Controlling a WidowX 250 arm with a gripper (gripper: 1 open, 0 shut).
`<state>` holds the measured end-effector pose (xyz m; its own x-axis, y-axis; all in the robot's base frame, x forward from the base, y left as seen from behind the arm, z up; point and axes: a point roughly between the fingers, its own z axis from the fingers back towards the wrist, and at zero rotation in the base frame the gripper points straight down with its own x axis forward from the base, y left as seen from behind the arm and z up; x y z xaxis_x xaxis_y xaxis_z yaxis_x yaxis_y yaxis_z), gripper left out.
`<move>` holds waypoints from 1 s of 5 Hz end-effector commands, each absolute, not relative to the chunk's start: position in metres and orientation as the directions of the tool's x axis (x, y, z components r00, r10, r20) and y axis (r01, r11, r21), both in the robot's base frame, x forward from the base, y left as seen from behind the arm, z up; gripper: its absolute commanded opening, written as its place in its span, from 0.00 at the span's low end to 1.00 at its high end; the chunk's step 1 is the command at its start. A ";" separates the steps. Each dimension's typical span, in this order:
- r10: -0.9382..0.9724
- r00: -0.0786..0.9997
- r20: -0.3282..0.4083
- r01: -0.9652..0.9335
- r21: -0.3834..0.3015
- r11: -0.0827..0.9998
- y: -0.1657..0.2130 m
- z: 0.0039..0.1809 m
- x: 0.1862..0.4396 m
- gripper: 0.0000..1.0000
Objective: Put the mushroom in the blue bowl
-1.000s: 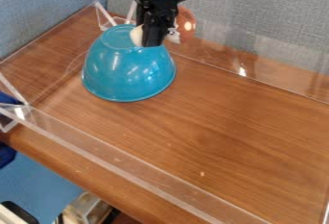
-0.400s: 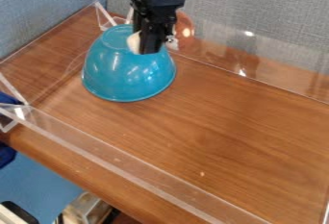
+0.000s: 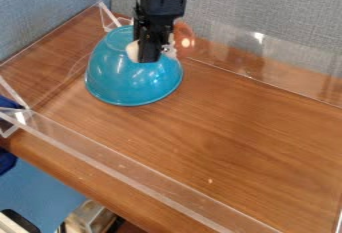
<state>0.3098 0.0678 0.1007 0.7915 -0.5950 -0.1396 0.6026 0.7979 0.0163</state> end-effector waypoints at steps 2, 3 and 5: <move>-0.691 0.713 -0.123 0.698 0.032 0.715 0.079 0.104 0.307 0.00; -0.741 0.659 -0.127 0.749 0.027 0.662 0.085 0.098 0.304 0.00; -0.740 0.659 -0.130 0.747 0.006 0.664 0.077 0.075 0.314 0.00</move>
<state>0.3070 0.0796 0.0624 0.6607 -0.7347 -0.1541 0.7395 0.6722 -0.0341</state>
